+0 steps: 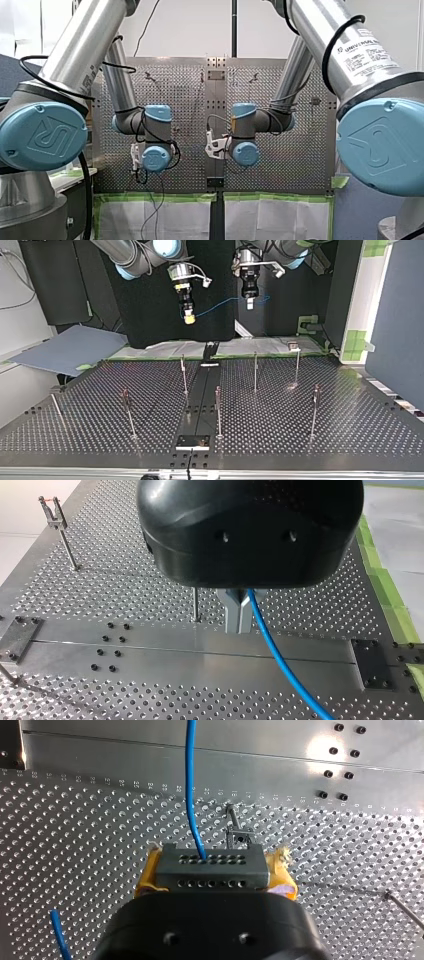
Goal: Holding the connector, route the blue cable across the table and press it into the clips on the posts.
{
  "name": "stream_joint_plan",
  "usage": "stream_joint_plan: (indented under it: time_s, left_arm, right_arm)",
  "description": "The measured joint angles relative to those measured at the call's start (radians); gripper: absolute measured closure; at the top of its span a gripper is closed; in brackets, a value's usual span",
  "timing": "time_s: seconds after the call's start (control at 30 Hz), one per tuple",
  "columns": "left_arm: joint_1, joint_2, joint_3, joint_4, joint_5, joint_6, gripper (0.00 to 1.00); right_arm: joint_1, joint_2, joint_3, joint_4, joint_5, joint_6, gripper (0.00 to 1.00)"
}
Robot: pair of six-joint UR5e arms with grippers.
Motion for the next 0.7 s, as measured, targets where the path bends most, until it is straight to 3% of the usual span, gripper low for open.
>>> stream_joint_plan:
  time_s: [0.27,0.43,0.7]
  left_arm:
    - [-0.001,0.0,0.001,0.001,-0.001,0.0,1.0]
    - [-0.001,0.0,0.001,0.001,-0.002,0.0,1.0]
    - [-0.002,0.0,0.002,0.002,-0.002,0.0,1.0]
  right_arm:
    - [0.007,0.007,-0.005,0.008,0.001,-0.002,1.0]
    - [0.039,0.044,-0.014,0.044,0.001,-0.004,1.0]
    - [0.049,0.123,-0.015,0.061,0.002,-0.005,1.0]
